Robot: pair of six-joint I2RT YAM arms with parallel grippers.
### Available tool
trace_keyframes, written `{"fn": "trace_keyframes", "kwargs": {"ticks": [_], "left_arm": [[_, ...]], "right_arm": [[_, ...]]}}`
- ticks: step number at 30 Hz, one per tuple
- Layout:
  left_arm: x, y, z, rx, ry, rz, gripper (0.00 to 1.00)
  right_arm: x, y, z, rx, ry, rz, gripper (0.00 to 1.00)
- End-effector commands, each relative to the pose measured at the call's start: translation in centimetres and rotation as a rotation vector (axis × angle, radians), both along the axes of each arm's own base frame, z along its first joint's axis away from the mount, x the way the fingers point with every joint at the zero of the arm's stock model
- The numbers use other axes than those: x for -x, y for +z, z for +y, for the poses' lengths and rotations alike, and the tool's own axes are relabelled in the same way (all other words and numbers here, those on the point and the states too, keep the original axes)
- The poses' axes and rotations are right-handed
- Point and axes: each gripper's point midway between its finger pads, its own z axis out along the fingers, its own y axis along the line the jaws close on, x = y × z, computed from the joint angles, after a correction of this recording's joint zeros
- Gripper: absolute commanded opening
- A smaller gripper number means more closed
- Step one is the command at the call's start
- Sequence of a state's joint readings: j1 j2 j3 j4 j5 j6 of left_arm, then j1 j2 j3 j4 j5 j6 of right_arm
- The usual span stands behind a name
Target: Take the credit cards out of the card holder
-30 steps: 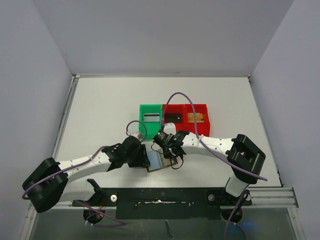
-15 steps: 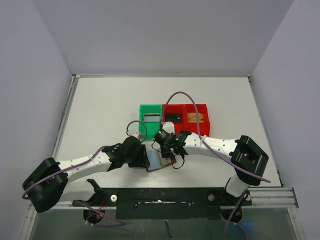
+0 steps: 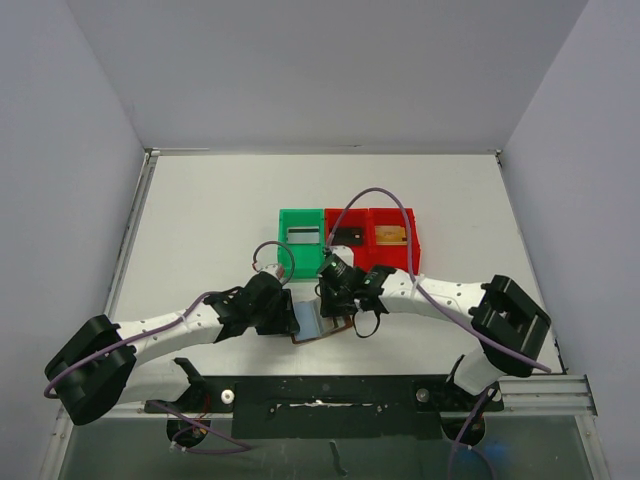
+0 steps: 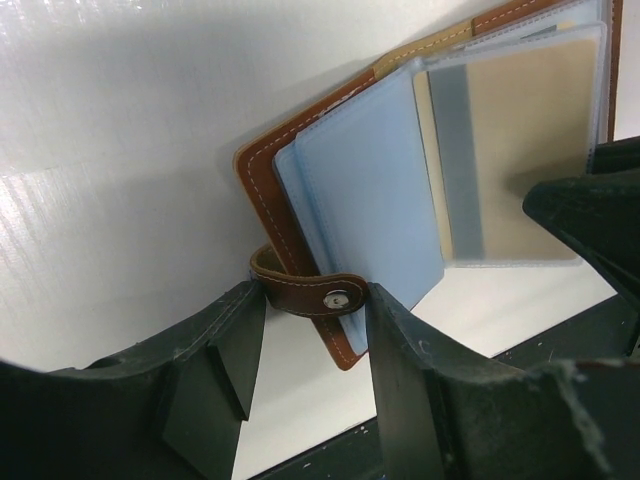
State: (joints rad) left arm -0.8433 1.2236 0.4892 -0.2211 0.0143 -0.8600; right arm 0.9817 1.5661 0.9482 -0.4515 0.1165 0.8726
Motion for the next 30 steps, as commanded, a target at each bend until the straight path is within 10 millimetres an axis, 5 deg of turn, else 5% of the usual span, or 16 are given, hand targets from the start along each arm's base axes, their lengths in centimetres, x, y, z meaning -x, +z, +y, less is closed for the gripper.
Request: {"fn": "trace_keyframes", "kwargs": {"ticks": [1,8,17,23,30], "left_arm": [[-0.8,1.5,-1.4,0.042,-0.015,-0.037,0.43],[-0.9,1.5,-1.4,0.038,-0.012,-0.039,0.43],[-0.7,2.5,1.4,-0.001,0.103,-0.068,0.45],[-0.8,4.8,2.7,0.056,0.184,-0.121,0.47],[-1.8,8.3,-1.0,0.221,0.095,-0.185,0.48]], "right_arm": [[-0.3,2.9,2.6,-0.191,0.018,-0.019,0.24],[0.0,3.1,3.7,-0.269,0.062,0.006,0.31],[0.7,4.9,8.3,-0.480,0.205,0.047,0.41],[-0.9,4.7,5.6,-0.482,0.096,0.020,0.41],[-1.2,2.8,2.7,-0.474,0.015,0.047,0.38]]}}
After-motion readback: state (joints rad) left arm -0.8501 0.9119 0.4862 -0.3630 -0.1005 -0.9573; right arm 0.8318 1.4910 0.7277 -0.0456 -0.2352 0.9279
